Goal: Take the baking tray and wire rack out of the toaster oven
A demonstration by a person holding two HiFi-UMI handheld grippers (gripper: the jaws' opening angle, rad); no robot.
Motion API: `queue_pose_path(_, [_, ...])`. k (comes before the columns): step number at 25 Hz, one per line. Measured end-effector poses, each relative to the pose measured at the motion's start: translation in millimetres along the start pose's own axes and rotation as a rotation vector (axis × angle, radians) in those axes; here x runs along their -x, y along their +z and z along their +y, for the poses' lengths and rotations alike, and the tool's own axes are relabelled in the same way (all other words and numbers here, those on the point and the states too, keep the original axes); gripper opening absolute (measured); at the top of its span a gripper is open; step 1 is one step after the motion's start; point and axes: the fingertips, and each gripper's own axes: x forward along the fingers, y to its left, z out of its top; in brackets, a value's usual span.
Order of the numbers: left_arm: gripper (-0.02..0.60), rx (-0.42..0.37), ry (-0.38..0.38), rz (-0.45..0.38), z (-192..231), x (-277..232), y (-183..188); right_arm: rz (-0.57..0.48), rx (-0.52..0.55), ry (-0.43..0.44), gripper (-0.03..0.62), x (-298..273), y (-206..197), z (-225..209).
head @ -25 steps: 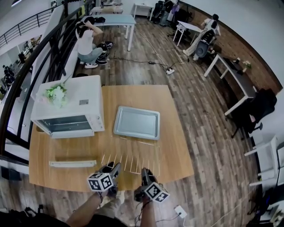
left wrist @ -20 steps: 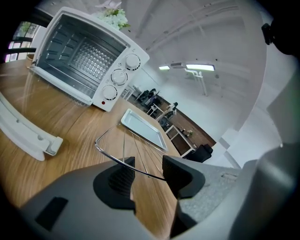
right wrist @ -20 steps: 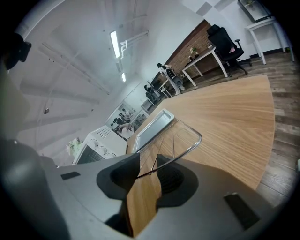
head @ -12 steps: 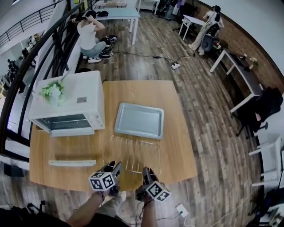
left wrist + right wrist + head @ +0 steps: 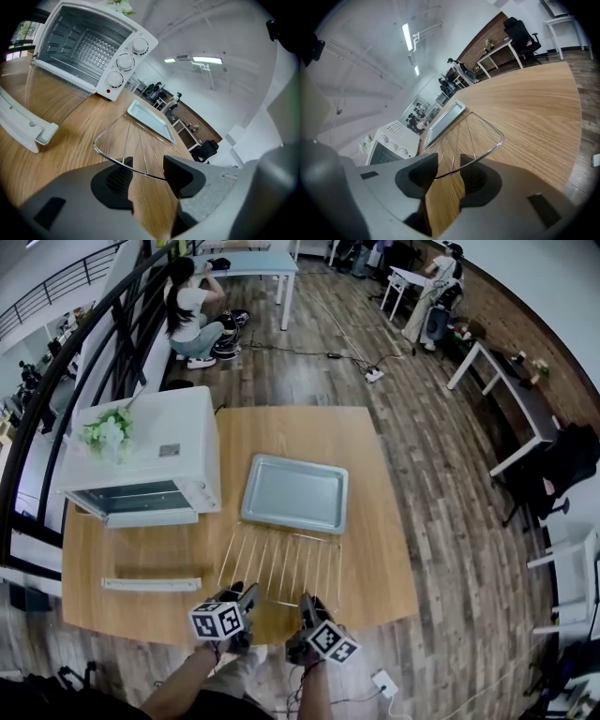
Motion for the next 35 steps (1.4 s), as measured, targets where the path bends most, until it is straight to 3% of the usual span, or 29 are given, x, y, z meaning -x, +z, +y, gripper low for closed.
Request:
queue_pose_path(11, [0.204,0.052,0.023,0.081,13.4,-7.3,-18.1,0.05,-0.041,-0.041,0.144,-6.9,-15.5,-17.8])
queue_pose_path(18, [0.224,0.062,0.078,0.152,19.8,-9.1,-31.5,0.098,-0.053,-0.073,0.156,-7.8,-22.0,-27.5])
queue_pose_path(24, [0.238,0.083,0.1,0.194,24.1,-9.5,-38.8,0.143,-0.065,-0.104,0.209,-8.6,-30.2,-32.2])
queue_pose_path(29, [0.279,0.149,0.092,0.199,21.2,-7.4,-36.7,0.155,-0.102,-0.116,0.266,-4.8,-28.3,-29.2])
queue_pose_path(35, [0.291,0.15,0.104,0.232,19.6,-2.8,-43.8,0.173,-0.103,-0.155,0.295,1.4,-30.3,-34.1])
